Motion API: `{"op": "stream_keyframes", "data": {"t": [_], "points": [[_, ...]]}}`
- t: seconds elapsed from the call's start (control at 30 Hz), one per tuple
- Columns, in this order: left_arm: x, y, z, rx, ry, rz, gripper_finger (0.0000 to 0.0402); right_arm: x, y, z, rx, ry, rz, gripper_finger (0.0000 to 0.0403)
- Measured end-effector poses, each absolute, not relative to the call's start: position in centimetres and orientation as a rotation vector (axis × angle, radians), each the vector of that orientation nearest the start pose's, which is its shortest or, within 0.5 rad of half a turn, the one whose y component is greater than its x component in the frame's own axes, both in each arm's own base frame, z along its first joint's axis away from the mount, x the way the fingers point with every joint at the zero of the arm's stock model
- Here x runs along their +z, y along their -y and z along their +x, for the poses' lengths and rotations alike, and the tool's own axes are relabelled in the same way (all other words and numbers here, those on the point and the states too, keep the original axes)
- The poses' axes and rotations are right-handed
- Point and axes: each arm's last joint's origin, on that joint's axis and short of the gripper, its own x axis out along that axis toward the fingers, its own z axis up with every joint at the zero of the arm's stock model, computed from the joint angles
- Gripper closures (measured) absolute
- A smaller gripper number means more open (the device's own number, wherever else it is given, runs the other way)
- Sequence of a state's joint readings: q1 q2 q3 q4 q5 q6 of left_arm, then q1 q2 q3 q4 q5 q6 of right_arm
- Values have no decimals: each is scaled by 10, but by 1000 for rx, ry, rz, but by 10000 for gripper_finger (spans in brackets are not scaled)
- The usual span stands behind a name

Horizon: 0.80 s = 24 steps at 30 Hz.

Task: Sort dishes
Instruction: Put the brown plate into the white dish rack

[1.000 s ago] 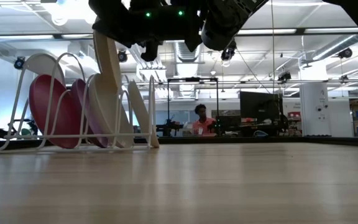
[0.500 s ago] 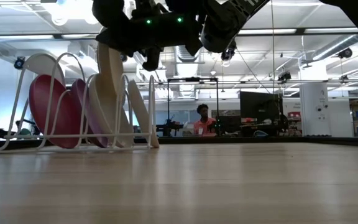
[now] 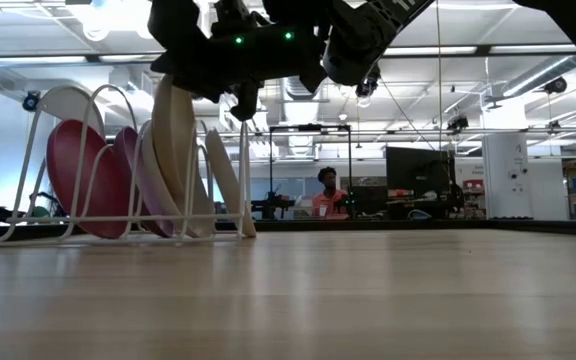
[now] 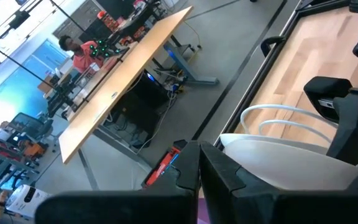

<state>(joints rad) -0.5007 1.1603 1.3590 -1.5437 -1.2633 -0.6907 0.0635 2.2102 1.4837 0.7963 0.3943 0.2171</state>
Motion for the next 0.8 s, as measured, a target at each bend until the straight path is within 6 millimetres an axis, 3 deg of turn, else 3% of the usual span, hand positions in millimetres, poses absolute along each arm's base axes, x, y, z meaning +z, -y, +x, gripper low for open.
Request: {"op": "stream_keyframes", "data": {"t": [0.57, 0.8], "points": [[378, 53, 154, 853, -586, 428, 401, 205, -25, 492, -369, 53, 196, 200], [378, 53, 154, 855, -584, 424, 401, 208, -22, 493, -383, -9, 211, 140]]}}
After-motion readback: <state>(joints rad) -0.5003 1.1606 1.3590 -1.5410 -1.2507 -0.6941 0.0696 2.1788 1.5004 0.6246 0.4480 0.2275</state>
